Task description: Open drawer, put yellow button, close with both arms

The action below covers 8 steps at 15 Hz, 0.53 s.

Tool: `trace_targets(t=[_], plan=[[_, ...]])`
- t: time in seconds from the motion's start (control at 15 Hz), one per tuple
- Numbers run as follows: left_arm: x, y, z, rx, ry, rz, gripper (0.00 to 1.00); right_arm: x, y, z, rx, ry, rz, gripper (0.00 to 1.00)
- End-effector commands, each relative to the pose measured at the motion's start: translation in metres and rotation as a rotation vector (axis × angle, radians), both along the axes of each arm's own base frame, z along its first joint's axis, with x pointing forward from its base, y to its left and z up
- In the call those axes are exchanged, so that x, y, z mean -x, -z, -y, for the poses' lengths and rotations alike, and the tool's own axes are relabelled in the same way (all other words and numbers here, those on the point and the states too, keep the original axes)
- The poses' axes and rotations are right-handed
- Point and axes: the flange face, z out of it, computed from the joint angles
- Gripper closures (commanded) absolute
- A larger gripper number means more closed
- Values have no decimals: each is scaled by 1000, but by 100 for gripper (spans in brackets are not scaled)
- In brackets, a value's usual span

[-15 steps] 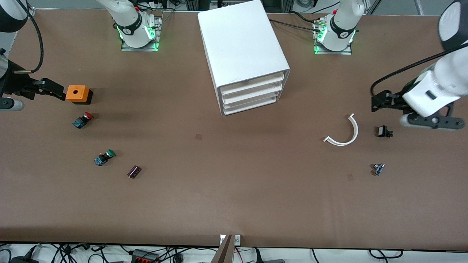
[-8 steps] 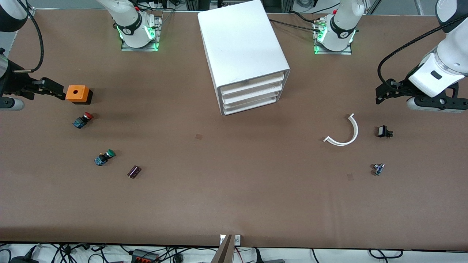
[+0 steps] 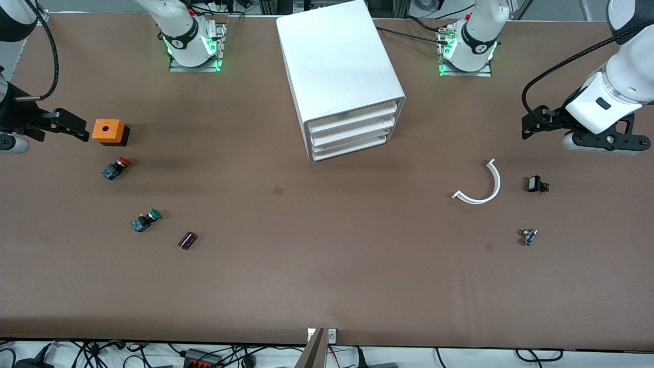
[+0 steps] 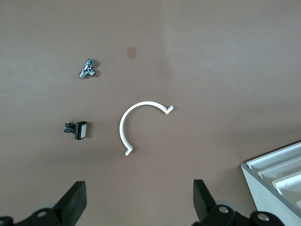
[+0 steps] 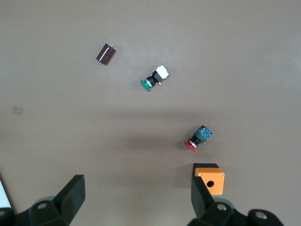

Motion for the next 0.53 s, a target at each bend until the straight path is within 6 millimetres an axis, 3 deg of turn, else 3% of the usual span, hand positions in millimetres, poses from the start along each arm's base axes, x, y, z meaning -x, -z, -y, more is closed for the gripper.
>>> trace_targets(t=[0.0, 0.47], plan=[[4, -9, 0, 5, 11, 4, 0, 7, -2, 0, 14, -17, 13, 0], [3, -11, 2, 4, 22, 9, 0, 5, 3, 0, 15, -10, 4, 0]])
